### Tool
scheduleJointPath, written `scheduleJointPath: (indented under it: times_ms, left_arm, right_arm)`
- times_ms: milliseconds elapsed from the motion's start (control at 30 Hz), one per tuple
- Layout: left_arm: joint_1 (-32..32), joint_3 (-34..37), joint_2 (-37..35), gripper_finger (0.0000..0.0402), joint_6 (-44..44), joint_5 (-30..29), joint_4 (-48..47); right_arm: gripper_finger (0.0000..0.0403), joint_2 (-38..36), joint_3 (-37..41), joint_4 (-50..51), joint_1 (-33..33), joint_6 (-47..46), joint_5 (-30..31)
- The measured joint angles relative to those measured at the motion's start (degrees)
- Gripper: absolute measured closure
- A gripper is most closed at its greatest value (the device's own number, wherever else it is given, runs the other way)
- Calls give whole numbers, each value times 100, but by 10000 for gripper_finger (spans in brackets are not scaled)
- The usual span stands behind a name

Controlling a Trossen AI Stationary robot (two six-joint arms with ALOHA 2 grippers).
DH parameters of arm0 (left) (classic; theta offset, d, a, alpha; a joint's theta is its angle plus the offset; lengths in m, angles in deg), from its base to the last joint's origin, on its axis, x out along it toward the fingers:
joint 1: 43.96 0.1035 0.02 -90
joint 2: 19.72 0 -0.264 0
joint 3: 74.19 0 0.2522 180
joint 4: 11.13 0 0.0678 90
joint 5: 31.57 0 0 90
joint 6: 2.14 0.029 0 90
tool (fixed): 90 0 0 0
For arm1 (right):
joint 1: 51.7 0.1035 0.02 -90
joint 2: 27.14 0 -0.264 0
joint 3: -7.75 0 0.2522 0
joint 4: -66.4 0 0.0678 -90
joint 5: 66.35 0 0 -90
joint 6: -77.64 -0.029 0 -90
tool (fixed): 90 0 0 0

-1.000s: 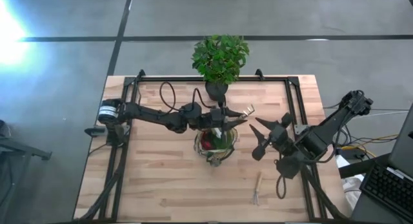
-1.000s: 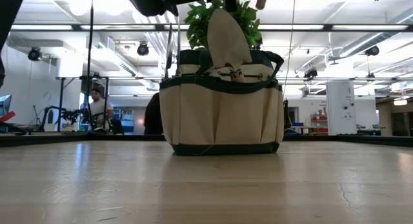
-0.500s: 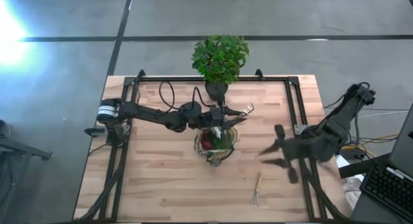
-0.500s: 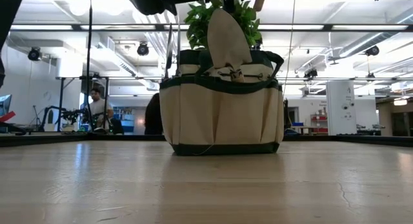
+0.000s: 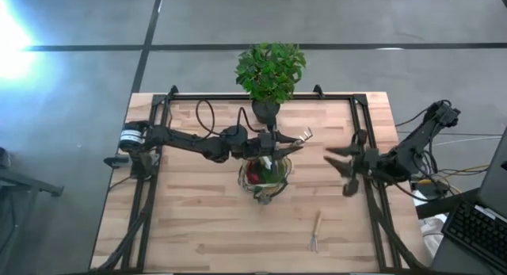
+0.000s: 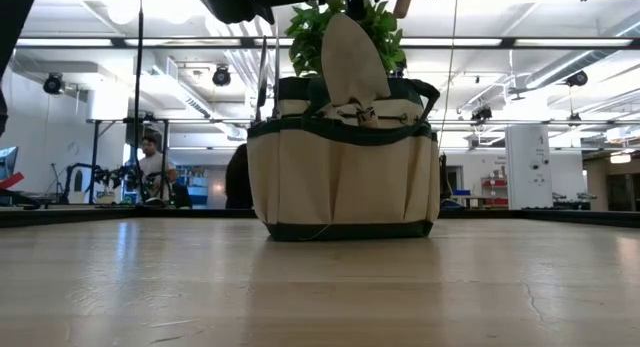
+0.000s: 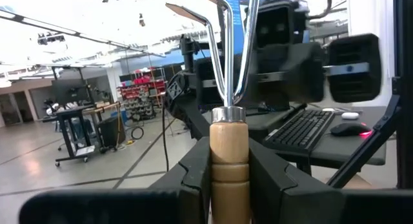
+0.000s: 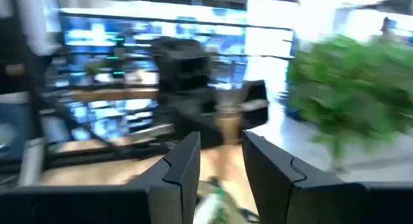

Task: Pick & Place Garden tools in Gardening bag
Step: Put the left brown hand rake into the side pocket of the gardening bag

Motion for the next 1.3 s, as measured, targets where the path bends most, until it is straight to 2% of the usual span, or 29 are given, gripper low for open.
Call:
scheduleJointPath:
  times_ms: [67,200,400,733,833,1100,1300]
  left_arm:
    - [0,0,0,331,0,0,-15]
    - [0,0,0,331,0,0,-12]
    - [0,0,0,331,2,-2,-11]
    - [-5,0,0,331,5,-2,-34]
    - [-5,0,0,331,5,-3,-36]
    - [-2,0,0,331,5,-4,-39]
    - [-2,0,0,331,7,-4,-50]
  right_arm:
    - [290,43,8,-46,-125,-94,189]
    - [293,221,-36,-82,-375,-236,-117]
    - [290,591,-161,-146,-739,-230,-232]
    - [219,810,-326,-265,-1169,-253,-280]
    - [208,884,-326,-279,-1339,-425,-564]
    - [216,1388,-326,-1010,-1723,-299,-1031]
    - [230,1685,-326,-1332,-1858,-289,-1104]
